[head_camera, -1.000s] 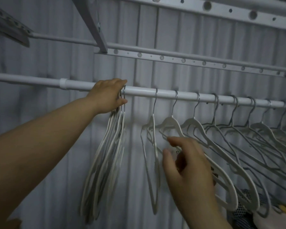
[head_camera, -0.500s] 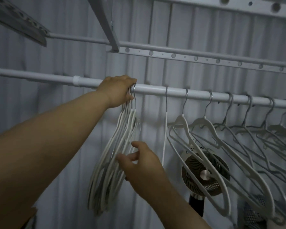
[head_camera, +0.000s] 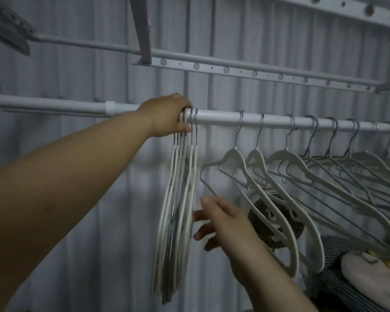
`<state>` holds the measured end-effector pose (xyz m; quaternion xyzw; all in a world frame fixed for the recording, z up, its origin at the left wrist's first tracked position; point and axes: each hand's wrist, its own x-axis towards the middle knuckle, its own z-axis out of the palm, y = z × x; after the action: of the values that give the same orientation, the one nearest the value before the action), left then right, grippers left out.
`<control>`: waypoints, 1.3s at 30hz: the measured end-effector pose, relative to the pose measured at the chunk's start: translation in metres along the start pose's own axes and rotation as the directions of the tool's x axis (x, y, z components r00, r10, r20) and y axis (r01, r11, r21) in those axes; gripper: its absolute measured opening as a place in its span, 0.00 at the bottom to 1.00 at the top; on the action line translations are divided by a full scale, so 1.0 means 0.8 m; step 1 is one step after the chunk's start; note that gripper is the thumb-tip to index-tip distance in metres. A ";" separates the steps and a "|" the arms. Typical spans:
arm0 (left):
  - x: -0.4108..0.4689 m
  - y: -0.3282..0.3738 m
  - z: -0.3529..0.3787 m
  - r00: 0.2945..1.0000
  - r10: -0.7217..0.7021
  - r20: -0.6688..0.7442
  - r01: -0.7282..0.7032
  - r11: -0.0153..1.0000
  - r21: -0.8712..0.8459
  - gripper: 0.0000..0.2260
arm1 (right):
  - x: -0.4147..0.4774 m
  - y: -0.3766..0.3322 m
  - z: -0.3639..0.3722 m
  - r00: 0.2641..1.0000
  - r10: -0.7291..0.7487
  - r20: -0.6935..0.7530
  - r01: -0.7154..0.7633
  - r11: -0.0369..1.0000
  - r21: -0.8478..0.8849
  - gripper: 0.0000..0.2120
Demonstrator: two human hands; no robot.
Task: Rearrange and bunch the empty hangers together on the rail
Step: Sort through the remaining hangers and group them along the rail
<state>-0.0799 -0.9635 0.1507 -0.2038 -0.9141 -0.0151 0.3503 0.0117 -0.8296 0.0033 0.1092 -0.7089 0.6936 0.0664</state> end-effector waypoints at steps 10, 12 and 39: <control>0.002 0.001 0.005 0.998 0.070 -0.003 -0.070 0.996 0.056 0.27 | -0.011 -0.004 0.015 0.999 0.030 -0.039 -0.029 0.999 0.028 0.18; 0.005 0.006 0.006 0.997 0.066 -0.025 -0.065 0.997 0.051 0.25 | -0.010 -0.003 0.011 0.998 0.019 -0.058 -0.018 1.000 0.018 0.12; -0.003 -0.012 0.004 0.999 -0.017 -0.044 0.014 0.998 -0.067 0.15 | -0.001 0.003 -0.030 0.969 -0.045 -0.241 0.059 0.997 0.051 0.17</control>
<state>-0.0838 -0.9726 0.1482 -0.2080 -0.9065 -0.0528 0.3636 0.0103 -0.8054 0.0014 0.0450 -0.6724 0.7198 0.1666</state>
